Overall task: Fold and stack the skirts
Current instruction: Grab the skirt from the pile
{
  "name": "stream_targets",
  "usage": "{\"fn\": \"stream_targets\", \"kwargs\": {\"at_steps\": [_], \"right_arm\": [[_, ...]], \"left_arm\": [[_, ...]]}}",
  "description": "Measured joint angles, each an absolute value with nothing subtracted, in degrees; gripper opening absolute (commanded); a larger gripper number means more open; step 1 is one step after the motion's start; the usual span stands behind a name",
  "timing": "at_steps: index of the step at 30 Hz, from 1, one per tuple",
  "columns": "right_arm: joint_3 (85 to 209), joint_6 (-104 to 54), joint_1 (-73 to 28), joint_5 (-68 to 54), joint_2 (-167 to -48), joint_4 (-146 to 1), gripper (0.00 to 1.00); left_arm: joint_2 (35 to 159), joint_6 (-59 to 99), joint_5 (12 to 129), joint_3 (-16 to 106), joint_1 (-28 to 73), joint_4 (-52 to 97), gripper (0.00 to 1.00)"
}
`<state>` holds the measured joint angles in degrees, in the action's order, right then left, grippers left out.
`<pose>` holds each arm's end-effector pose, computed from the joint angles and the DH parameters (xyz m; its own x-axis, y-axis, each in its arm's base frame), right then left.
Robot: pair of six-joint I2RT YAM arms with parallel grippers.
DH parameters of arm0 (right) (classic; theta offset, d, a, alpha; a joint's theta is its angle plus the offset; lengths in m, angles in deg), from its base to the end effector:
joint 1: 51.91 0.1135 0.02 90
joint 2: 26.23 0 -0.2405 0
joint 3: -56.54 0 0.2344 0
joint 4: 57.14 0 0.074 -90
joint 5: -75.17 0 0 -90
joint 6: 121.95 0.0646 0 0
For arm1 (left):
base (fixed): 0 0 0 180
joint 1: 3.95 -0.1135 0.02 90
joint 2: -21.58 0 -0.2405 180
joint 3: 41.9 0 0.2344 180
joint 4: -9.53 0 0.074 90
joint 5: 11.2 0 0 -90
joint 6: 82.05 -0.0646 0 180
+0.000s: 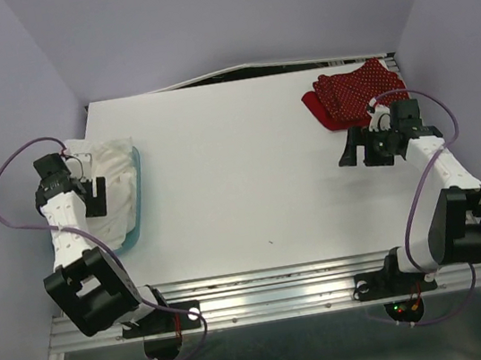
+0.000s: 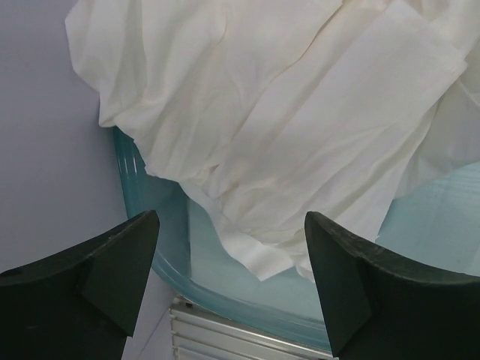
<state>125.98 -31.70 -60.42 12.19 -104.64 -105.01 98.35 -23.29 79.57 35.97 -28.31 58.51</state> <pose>0.2765 -0.0117 0.2024 -0.8284 0.1279 -0.5453 -0.1103 0.9173 0.3827 0.2659 0.1213 0.2493 -0.7959 0.2089 -0.5683 -0.0092 0.9343 0.3564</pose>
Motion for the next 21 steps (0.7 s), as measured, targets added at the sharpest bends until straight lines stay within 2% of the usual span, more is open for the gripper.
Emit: {"fn": "stream_targets", "kwargs": {"at_steps": [10, 18, 21], "right_arm": [[126.9, -32.1, -60.4, 12.5, -105.1, -105.0, 1.0], [127.2, -32.2, -60.4, 12.4, -105.4, -105.1, 1.0], [127.3, -32.2, -60.4, 12.4, -105.4, -105.2, 1.0]], "left_arm": [[104.7, -26.7, 80.8, 33.3, -35.2, 59.4, 0.89], [110.8, -28.0, 78.6, 31.9, -36.5, 57.2, 0.85], [112.7, -28.2, 77.3, 30.2, -36.6, 55.8, 0.72]]}}
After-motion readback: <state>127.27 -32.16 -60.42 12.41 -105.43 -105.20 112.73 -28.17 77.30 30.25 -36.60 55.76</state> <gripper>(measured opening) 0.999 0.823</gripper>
